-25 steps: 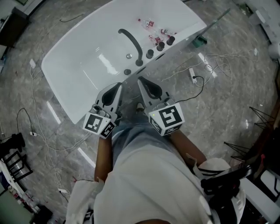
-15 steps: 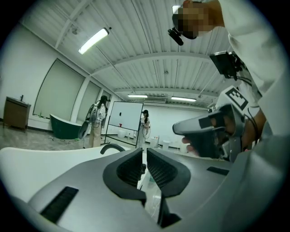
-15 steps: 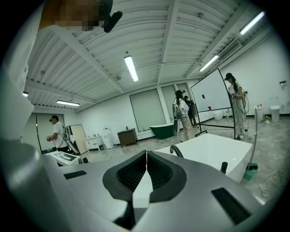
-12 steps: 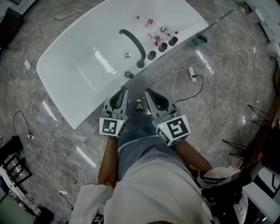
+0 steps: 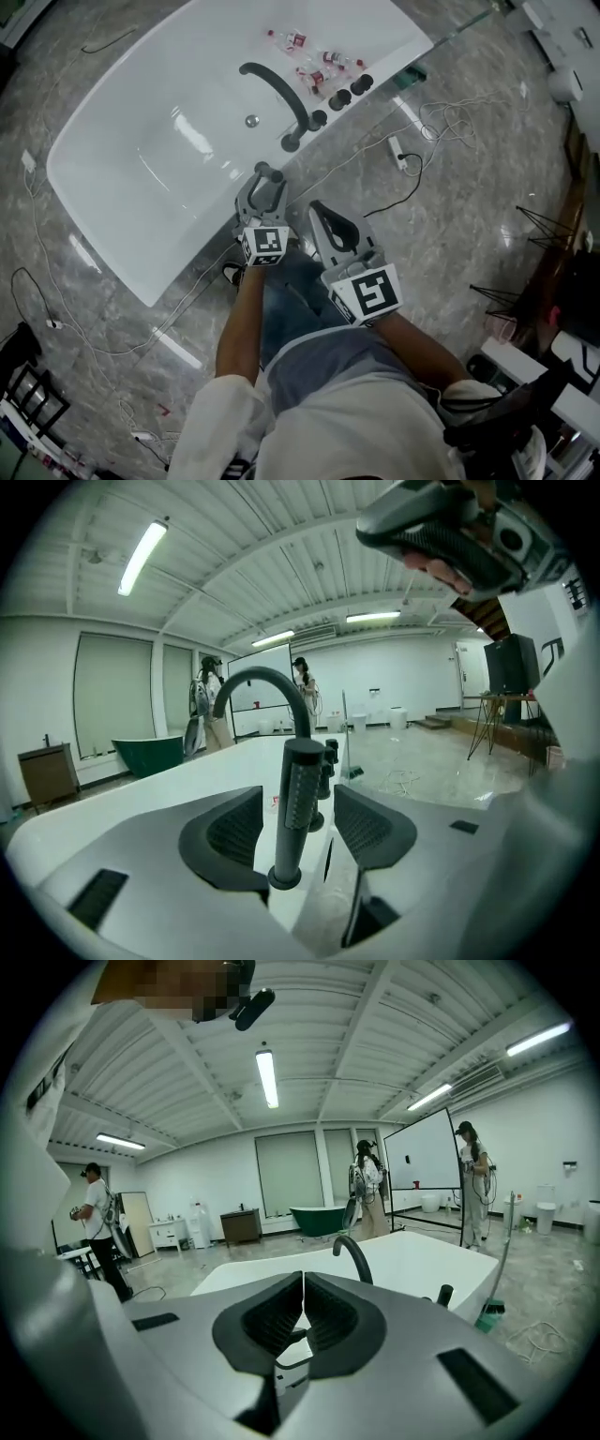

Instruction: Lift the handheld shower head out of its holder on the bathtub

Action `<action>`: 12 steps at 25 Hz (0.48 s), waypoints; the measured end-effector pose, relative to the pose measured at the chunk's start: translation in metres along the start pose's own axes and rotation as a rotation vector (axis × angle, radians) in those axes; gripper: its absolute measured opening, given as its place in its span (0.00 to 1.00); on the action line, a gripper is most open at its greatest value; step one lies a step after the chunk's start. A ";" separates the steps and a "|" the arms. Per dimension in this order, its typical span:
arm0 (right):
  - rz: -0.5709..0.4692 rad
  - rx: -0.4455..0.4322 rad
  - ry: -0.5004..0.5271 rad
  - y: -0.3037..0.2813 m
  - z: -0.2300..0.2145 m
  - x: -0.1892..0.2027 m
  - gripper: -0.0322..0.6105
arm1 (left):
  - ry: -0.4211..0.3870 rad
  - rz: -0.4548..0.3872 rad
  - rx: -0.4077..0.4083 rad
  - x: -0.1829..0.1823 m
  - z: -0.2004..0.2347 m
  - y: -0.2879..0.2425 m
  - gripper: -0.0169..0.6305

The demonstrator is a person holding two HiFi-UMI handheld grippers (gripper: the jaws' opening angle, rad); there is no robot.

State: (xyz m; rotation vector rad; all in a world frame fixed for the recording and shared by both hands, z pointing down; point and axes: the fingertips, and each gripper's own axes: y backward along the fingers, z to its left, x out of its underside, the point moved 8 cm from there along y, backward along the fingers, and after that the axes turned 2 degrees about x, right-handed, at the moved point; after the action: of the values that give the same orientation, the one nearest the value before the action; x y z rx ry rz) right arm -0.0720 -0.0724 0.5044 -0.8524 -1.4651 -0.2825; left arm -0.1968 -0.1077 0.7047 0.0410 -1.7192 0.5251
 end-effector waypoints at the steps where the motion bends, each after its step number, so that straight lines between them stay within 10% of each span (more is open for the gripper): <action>1: 0.005 0.010 0.003 -0.003 -0.001 0.004 0.08 | -0.014 0.011 -0.009 0.007 0.000 -0.008 0.39; 12: 0.000 0.035 0.033 -0.004 0.004 -0.006 0.08 | 0.001 -0.017 -0.106 -0.016 0.017 -0.008 0.25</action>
State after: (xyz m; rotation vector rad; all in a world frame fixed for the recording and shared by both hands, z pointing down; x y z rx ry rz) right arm -0.0785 -0.0742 0.4994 -0.8163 -1.4355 -0.2686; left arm -0.2063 -0.1255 0.6904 -0.0200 -1.7422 0.4204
